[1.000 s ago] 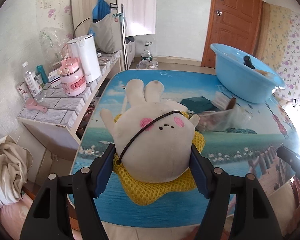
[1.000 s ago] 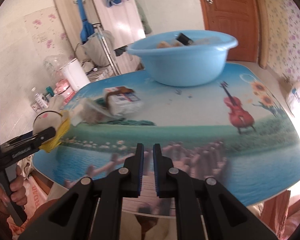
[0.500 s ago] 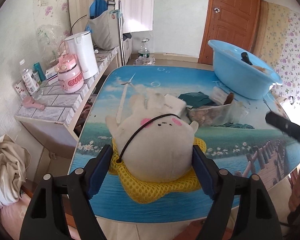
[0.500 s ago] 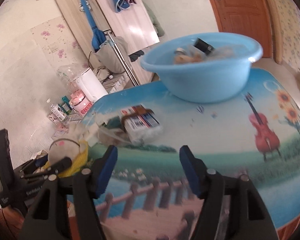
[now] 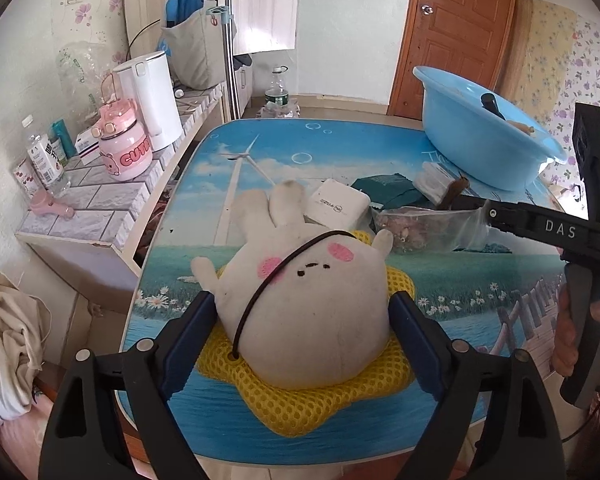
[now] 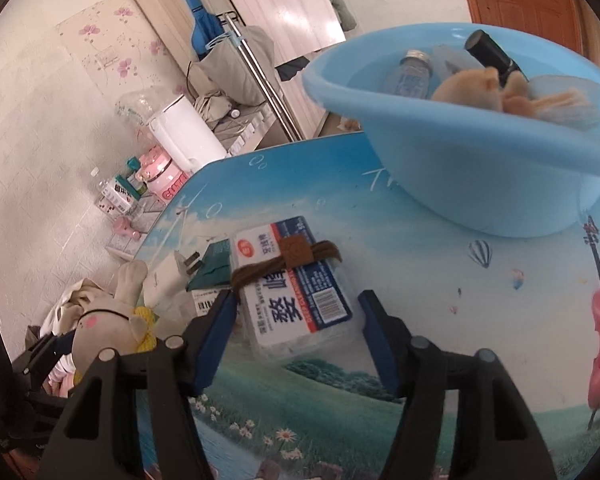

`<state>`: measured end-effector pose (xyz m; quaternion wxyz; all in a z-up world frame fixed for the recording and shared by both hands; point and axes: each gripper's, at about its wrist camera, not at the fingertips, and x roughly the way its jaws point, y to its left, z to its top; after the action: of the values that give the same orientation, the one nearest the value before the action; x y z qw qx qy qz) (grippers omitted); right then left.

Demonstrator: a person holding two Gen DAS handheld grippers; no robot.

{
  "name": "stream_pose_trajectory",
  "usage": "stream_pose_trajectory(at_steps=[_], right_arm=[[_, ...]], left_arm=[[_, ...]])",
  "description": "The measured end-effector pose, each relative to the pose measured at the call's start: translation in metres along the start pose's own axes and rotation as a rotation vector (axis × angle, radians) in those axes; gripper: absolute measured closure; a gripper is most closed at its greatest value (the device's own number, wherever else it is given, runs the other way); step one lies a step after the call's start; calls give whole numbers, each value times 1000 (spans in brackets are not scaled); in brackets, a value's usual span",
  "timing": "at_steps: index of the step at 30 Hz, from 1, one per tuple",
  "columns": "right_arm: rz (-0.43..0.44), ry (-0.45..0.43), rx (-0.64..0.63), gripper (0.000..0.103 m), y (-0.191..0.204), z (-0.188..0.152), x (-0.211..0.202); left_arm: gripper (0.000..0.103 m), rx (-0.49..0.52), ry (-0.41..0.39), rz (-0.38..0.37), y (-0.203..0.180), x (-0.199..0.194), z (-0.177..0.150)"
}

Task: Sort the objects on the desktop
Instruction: 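Lift the bunny plush with left while right grasps the strapped white box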

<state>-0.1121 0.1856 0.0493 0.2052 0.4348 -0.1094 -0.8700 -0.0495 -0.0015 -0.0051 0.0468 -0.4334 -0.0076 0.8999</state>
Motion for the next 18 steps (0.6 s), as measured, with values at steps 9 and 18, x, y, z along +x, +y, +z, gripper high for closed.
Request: stream_pose_trajectory(at_steps=[9,18], right_arm=[[-148,-106,-42,46,4,-37,-59],[-295,-108,-62,46,-6,-82,-104]], left_arm=[[26,26,-35,10,-18,-13,-4],[27,65,-63,-62,-64,-35,-12]])
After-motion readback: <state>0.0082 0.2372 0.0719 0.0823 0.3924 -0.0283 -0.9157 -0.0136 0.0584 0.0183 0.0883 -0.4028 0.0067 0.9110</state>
